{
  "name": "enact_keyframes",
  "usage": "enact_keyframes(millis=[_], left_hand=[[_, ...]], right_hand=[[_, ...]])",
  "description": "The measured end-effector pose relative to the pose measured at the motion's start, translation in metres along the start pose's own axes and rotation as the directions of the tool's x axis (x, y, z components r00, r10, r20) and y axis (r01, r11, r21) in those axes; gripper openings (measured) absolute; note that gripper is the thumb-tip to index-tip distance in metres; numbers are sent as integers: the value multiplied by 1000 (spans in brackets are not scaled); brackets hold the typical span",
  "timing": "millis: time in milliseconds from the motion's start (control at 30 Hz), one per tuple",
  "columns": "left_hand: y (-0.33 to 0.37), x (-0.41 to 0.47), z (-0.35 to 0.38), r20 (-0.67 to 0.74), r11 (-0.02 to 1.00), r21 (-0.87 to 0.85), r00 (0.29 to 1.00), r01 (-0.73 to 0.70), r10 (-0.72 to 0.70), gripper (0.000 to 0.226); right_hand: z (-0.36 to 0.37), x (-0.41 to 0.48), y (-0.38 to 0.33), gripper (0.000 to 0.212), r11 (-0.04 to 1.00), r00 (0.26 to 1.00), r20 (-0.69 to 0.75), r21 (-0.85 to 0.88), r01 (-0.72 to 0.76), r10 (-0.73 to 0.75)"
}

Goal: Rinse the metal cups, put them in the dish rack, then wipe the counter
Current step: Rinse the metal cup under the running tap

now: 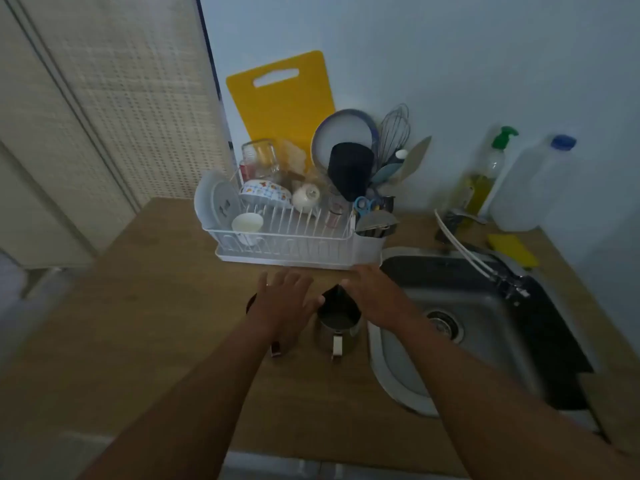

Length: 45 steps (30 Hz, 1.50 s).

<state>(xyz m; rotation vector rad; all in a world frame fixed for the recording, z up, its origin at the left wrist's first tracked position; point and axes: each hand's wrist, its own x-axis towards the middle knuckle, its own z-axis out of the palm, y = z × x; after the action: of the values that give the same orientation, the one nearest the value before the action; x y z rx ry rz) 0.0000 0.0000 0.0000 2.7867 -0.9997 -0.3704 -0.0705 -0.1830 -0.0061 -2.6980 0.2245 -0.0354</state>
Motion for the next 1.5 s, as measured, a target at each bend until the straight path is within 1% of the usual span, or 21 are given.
enact_keyframes(millis=[33,67,100,133,233,400,500,567,633,700,767,800,867,933,1067,1100,1200,1267,1367,1433,1500], left_hand=[[1,-2,1,-5,1000,27,1000,-8,8,56],[1,-3,3,-9,999,41,1000,-19,20,56],[2,-4,6,-11,999,47,1000,-23,24,55],[1,-6,9,-9,999,46,1000,-27,28,55],[0,-7,15,-20,998,45,999,-45,46,54],[3,-8,18,-118,993,46,987,-104,109,49],[8,-9,15,-217,986,-32,964,-161,150,44],[12,-9,14,-241,971,-162,961,-175,133,41],[22,-8,9,-175,914,-385,982,-129,65,42],[38,-7,1,-55,772,-633,998,-53,23,42],[56,-7,-9,54,622,-782,999,43,0,42],[66,-6,-13,112,578,-810,994,97,-11,43],[83,-4,-18,218,502,-841,976,201,-25,47],[96,0,-17,277,430,-865,961,259,-23,49],[126,8,-8,328,269,-914,943,303,52,23],[131,10,-5,333,251,-917,941,310,55,21],[147,20,13,371,259,-902,927,345,59,28],[154,25,26,419,200,-892,908,404,33,29],[166,33,50,480,107,-873,877,476,16,36],[173,37,62,515,88,-856,856,510,43,51],[182,43,73,547,106,-836,834,539,73,63]], right_hand=[[6,2,1,24,999,998,64,-43,29,-26],[8,2,0,22,1000,997,71,-4,-5,5],[11,2,0,22,996,995,75,59,-71,67],[17,0,-2,23,992,992,74,70,-108,103],[26,2,1,27,979,980,80,77,-189,183],[20,1,2,23,955,957,76,78,-287,281],[9,-7,4,19,925,931,53,103,-365,361],[-1,-13,8,21,899,909,16,137,-415,417],[-14,-18,13,24,872,887,-32,202,-445,460],[-28,-24,17,24,830,862,-52,302,-469,505],[-44,-31,21,22,792,848,-53,391,-469,528],[-53,-36,24,20,773,841,-51,427,-469,539],[-66,-46,31,19,742,827,-54,476,-472,560],[-73,-56,37,22,715,807,-59,504,-485,588],[-75,-75,56,20,578,761,-10,658,-483,648],[-74,-79,61,17,555,756,4,677,-483,654],[-71,-91,82,11,487,748,59,724,-488,661],[-66,-96,97,14,430,736,131,739,-518,664],[-62,-104,123,31,302,709,290,754,-583,643],[-60,-113,137,38,169,700,417,779,-604,580],[-56,-121,156,33,28,698,505,800,-599,508]])
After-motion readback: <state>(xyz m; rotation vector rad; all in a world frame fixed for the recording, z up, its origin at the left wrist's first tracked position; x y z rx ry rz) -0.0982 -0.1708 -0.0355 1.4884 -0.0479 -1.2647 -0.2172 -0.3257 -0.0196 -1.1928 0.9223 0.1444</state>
